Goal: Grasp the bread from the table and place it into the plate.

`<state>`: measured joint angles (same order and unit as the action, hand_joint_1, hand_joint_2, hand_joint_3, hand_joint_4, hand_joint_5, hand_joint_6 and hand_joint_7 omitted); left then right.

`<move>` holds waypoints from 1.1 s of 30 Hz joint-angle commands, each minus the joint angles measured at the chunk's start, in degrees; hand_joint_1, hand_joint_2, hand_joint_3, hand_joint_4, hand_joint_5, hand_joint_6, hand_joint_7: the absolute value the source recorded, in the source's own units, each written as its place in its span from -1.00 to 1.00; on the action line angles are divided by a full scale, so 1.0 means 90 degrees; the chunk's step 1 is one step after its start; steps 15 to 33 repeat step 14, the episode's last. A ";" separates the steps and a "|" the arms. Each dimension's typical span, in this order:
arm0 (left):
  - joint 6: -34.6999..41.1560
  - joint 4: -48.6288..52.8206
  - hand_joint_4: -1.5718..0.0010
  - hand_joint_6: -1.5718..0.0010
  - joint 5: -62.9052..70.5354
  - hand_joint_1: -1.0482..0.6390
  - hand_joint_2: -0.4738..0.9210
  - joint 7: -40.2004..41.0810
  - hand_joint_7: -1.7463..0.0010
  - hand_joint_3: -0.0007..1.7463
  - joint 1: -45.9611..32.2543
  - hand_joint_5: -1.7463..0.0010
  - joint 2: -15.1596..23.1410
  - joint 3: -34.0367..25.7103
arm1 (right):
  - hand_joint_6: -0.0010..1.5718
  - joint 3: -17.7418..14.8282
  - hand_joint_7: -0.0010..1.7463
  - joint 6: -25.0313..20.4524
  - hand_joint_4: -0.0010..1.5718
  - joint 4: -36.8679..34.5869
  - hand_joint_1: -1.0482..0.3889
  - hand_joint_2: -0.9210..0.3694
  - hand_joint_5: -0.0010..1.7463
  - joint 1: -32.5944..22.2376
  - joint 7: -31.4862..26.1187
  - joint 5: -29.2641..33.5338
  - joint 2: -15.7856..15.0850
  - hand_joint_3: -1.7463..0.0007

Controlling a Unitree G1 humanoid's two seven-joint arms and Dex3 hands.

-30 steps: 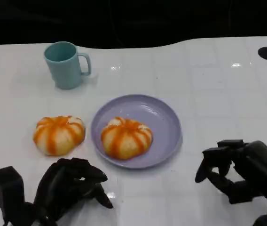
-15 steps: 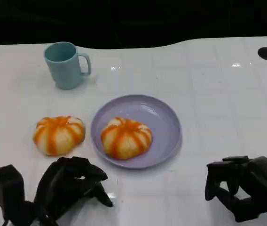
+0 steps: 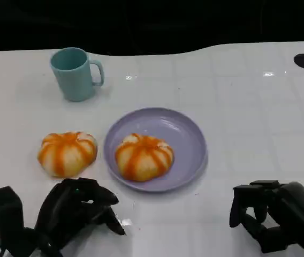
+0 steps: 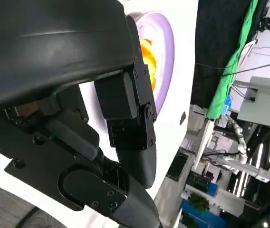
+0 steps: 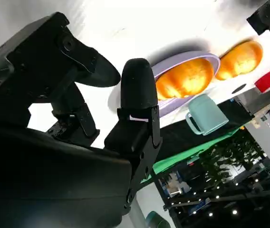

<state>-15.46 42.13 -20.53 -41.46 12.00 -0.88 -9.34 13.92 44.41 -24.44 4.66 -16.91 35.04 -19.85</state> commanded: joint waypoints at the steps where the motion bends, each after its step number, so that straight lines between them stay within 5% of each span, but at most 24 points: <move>1: -0.0012 0.0097 -1.00 -1.00 -0.0039 -1.00 0.69 -0.0064 0.77 -1.00 0.0070 0.33 0.0126 -0.0084 | 0.08 -0.0017 0.46 0.0022 0.12 -0.0070 0.21 -0.12 0.99 0.0102 -0.0075 0.0006 -0.0044 -0.45; 33: -0.0098 0.0218 -1.00 -1.00 0.0002 -1.00 0.70 -0.0100 0.78 -1.00 0.0131 0.34 0.0151 -0.0117 | 0.11 0.0062 0.44 0.0211 0.13 -0.0334 0.25 -0.09 1.00 0.0244 -0.0338 0.0070 -0.0018 -0.42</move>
